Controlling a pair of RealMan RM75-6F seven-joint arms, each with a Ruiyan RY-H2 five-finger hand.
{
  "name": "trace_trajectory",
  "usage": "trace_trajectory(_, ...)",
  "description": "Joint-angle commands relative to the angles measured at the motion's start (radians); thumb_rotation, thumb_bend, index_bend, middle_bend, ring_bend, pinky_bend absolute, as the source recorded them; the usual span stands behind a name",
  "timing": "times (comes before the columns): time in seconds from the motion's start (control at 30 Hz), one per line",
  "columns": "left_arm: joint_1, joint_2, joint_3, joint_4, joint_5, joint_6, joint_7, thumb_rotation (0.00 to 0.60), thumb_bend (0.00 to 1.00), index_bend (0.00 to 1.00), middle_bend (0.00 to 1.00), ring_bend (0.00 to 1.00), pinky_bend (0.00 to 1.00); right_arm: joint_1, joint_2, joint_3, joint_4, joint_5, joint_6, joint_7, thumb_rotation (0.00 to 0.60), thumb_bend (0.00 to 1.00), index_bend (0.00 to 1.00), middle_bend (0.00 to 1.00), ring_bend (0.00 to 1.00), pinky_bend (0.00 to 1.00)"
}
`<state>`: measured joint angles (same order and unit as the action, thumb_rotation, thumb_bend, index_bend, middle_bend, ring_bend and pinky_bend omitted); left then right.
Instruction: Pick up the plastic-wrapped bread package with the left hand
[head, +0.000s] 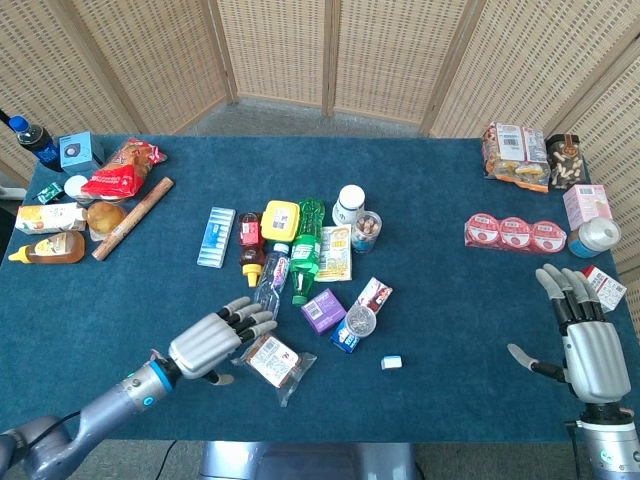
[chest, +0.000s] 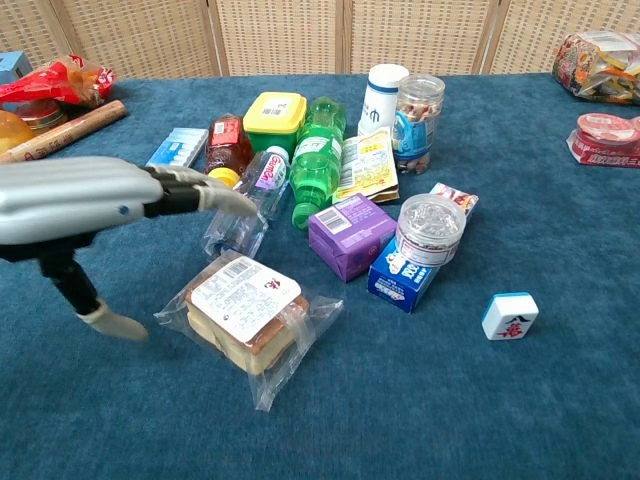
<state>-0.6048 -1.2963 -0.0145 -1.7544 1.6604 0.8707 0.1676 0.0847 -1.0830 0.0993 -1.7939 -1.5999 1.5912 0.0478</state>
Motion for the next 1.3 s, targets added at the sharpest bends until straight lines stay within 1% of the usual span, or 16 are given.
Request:
trace_trajectory(0.03, -0.027, -0.048, -0.007, 0.023, -0.035, -0.033, 0.029, 0.6, 0.0, 0.06, 0.0, 0.0, 0.0, -0.001, 0.004, 0.002, -0.001, 0.002, 0.003, 0.007, 0.6, 0.0, 0.0, 0.0, 0.0, 0.0)
trace_trajectory(0.2, -0.058, -0.107, -0.02, 0.048, -0.081, -0.067, 0.056, 0.6, 0.0, 0.08, 0.0, 0.0, 0.0, -0.003, 0.009, 0.004, -0.002, 0.002, 0.006, 0.017, 0.6, 0.0, 0.0, 0.0, 0.0, 0.0)
trace_trajectory(0.23, -0.065, -0.117, -0.023, 0.052, -0.088, -0.074, 0.063, 0.6, 0.0, 0.1, 0.0, 0.0, 0.03, -0.003, 0.009, 0.004, -0.003, 0.002, 0.007, 0.019, 0.6, 0.0, 0.0, 0.0, 0.0, 0.0)
trace_trajectory(0.3, -0.081, -0.143, -0.027, 0.064, -0.098, -0.085, 0.077, 0.6, 0.0, 0.15, 0.0, 0.0, 0.11, -0.004, 0.011, 0.005, -0.004, 0.002, 0.008, 0.022, 0.6, 0.0, 0.0, 0.0, 0.0, 0.0)
trace_trajectory(0.33, -0.086, -0.155, -0.029, 0.071, -0.1, -0.085, 0.082, 0.6, 0.0, 0.2, 0.0, 0.0, 0.2, -0.004, 0.011, 0.005, -0.004, 0.002, 0.008, 0.023, 0.6, 0.0, 0.0, 0.0, 0.0, 0.0)
trace_trajectory(0.37, -0.092, -0.172, -0.03, 0.081, -0.1, -0.082, 0.087, 0.6, 0.0, 0.27, 0.06, 0.04, 0.28, -0.004, 0.012, 0.005, -0.004, 0.002, 0.009, 0.024, 0.6, 0.0, 0.0, 0.0, 0.0, 0.0)
trace_trajectory(0.4, -0.095, -0.186, -0.031, 0.088, -0.096, -0.076, 0.089, 0.6, 0.0, 0.33, 0.15, 0.1, 0.36, -0.004, 0.012, 0.005, -0.005, 0.001, 0.009, 0.026, 0.6, 0.0, 0.0, 0.0, 0.0, 0.0)
trace_trajectory(0.43, -0.096, -0.2, -0.031, 0.098, -0.087, -0.063, 0.092, 0.6, 0.0, 0.42, 0.31, 0.23, 0.46, -0.004, 0.013, 0.005, -0.005, 0.001, 0.009, 0.028, 0.6, 0.0, 0.0, 0.0, 0.0, 0.0)
trace_trajectory(0.47, -0.096, -0.218, -0.03, 0.111, -0.073, -0.043, 0.097, 0.6, 0.0, 0.51, 0.5, 0.39, 0.55, -0.005, 0.014, 0.005, -0.005, 0.001, 0.009, 0.031, 0.6, 0.0, 0.0, 0.0, 0.0, 0.0)
trace_trajectory(0.53, -0.095, -0.237, -0.026, 0.128, -0.06, -0.021, 0.109, 0.6, 0.0, 0.67, 0.76, 0.63, 0.66, -0.005, 0.015, 0.006, -0.005, 0.003, 0.009, 0.034, 0.6, 0.0, 0.0, 0.0, 0.0, 0.0)
trace_trajectory(0.57, -0.095, -0.244, -0.022, 0.135, -0.06, -0.017, 0.119, 0.6, 0.01, 0.75, 0.84, 0.71, 0.69, -0.005, 0.016, 0.006, -0.005, 0.003, 0.009, 0.035, 0.6, 0.0, 0.0, 0.0, 0.0, 0.0)
trace_trajectory(0.63, -0.095, -0.248, -0.018, 0.135, -0.069, -0.016, 0.128, 0.6, 0.02, 0.81, 0.91, 0.77, 0.72, -0.004, 0.016, 0.006, -0.004, 0.003, 0.007, 0.036, 0.6, 0.0, 0.0, 0.0, 0.0, 0.0)
trace_trajectory(0.83, -0.082, -0.221, -0.039, 0.104, -0.079, 0.054, 0.128, 0.6, 0.02, 0.83, 0.92, 0.79, 0.74, -0.005, 0.015, 0.005, -0.006, -0.001, 0.008, 0.033, 0.6, 0.0, 0.0, 0.0, 0.0, 0.0)
trace_trajectory(1.07, -0.066, -0.117, -0.091, 0.008, -0.081, 0.153, 0.12, 0.6, 0.02, 0.82, 0.92, 0.79, 0.74, -0.003, 0.009, 0.001, -0.007, -0.007, 0.003, 0.017, 0.6, 0.0, 0.0, 0.0, 0.0, 0.0)
trace_trajectory(1.3, -0.06, -0.041, -0.126, -0.051, -0.091, 0.203, 0.124, 0.6, 0.02, 0.82, 0.92, 0.79, 0.75, -0.002, 0.004, -0.003, -0.012, -0.014, 0.002, 0.001, 0.6, 0.0, 0.0, 0.0, 0.0, 0.0)
